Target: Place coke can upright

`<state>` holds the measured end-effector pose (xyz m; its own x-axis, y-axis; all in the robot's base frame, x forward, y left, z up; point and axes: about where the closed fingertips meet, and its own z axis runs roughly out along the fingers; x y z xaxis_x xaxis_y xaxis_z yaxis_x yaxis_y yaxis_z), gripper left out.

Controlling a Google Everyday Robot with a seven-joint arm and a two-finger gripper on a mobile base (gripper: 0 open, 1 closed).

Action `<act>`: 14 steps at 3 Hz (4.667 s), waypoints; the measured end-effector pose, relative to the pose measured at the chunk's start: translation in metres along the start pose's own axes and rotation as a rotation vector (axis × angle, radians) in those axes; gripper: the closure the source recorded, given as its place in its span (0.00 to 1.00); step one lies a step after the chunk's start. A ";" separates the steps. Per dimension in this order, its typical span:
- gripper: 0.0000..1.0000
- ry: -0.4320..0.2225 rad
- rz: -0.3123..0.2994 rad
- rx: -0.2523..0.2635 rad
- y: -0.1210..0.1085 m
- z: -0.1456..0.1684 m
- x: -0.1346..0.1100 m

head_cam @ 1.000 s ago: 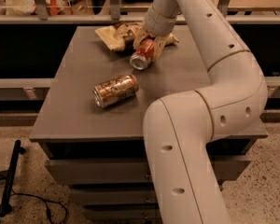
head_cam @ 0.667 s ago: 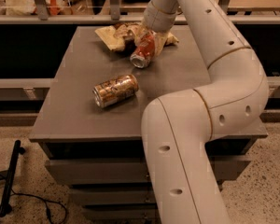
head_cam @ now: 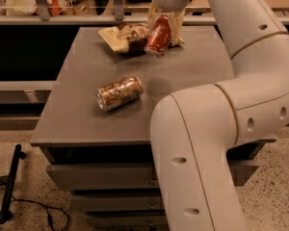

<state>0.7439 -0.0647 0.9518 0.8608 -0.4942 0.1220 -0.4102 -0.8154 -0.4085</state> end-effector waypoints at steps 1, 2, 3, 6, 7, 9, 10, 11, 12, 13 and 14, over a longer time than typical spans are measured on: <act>1.00 0.064 0.001 -0.024 0.008 -0.038 -0.001; 1.00 0.142 -0.026 -0.017 0.014 -0.082 -0.009; 1.00 0.241 -0.143 0.003 0.004 -0.116 -0.025; 1.00 0.285 -0.404 -0.125 0.046 -0.050 -0.084; 1.00 0.335 -0.443 -0.173 0.060 -0.013 -0.093; 1.00 0.583 -0.429 -0.122 0.076 -0.001 -0.116; 1.00 0.666 -0.413 -0.109 0.088 0.001 -0.132; 1.00 0.753 -0.405 -0.111 0.101 -0.002 -0.150; 1.00 0.832 -0.392 -0.111 0.114 -0.004 -0.167; 1.00 0.872 -0.329 -0.088 0.126 -0.002 -0.186; 1.00 0.873 -0.325 -0.087 0.125 -0.004 -0.186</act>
Offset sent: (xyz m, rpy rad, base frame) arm -0.1685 -0.0389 0.0095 -0.1585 -0.1050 -0.0502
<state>0.5312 -0.0760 0.8811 0.4202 -0.2603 0.8693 -0.2401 -0.9557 -0.1702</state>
